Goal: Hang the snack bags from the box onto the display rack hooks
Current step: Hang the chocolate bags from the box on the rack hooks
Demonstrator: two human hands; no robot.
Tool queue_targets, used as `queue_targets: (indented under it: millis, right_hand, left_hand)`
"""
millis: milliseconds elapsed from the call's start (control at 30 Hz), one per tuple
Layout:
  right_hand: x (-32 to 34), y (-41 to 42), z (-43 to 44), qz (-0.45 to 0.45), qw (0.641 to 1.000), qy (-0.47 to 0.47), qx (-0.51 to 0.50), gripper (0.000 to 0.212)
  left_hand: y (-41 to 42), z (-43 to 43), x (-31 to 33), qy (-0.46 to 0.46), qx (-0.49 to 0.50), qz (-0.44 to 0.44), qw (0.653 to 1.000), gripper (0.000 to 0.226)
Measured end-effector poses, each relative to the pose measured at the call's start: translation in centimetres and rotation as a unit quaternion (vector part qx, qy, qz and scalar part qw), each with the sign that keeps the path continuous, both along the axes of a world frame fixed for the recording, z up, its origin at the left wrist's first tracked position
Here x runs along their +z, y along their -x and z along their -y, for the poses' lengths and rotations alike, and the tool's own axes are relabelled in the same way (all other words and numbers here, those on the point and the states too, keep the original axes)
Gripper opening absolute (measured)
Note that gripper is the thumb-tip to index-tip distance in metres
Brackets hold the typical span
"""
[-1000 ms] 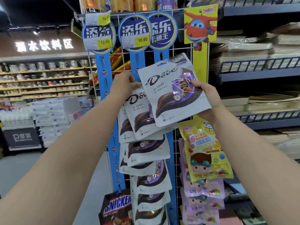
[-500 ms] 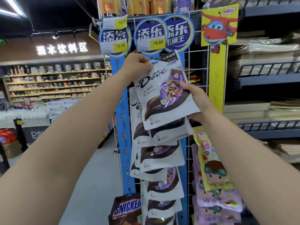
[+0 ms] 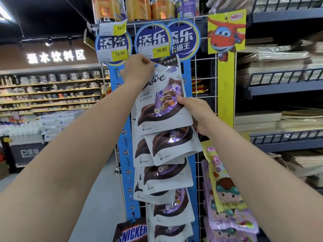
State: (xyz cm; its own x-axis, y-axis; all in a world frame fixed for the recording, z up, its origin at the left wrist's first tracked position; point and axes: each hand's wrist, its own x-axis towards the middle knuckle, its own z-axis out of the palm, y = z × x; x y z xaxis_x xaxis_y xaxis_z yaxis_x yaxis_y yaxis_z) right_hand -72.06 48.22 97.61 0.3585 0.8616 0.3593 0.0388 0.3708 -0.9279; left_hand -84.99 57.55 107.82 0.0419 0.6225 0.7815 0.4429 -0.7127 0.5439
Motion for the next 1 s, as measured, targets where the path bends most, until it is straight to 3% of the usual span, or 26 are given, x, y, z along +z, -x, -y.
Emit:
queue_targets:
  millis: [167, 367, 500, 600, 700, 900, 1000]
  right_hand:
    - [0.6, -0.4, -0.3, 0.014, 0.999, 0.030, -0.030, 0.016]
    - [1.2, -0.7, -0.2, 0.020, 0.998, 0.037, -0.040, 0.021]
    - [1.4, -0.5, -0.4, 0.031, 0.997, 0.006, -0.076, 0.028]
    - [1.7, -0.3, -0.7, 0.029, 0.994, -0.018, -0.106, 0.030]
    - [1.5, -0.2, -0.7, 0.027, 0.993, -0.012, -0.113, 0.029]
    - [0.0, 0.2, 0.1, 0.008, 0.992, 0.089, -0.083, 0.014]
    - [-0.4, 0.1, 0.7, 0.000, 0.990, 0.118, -0.075, 0.031]
  left_hand:
    - [-1.7, -0.6, 1.2, 0.071, 0.002, 0.021, 0.997, 0.027]
    - [-2.8, -2.1, 2.0, 0.110, 0.012, 0.081, 0.991, 0.011]
    - [-3.3, -0.7, 2.0, 0.127, 0.047, 0.100, 0.986, 0.032]
    - [-3.3, -1.2, 1.7, 0.094, 0.082, 0.064, 0.990, 0.035]
    - [-2.6, -1.8, 0.9, 0.033, 0.078, 0.034, 0.996, 0.023]
    - [-0.8, -1.9, -0.7, -0.058, 0.067, -0.036, 0.995, 0.022]
    - [-0.5, -1.1, -1.4, -0.061, 0.084, -0.042, 0.994, 0.025]
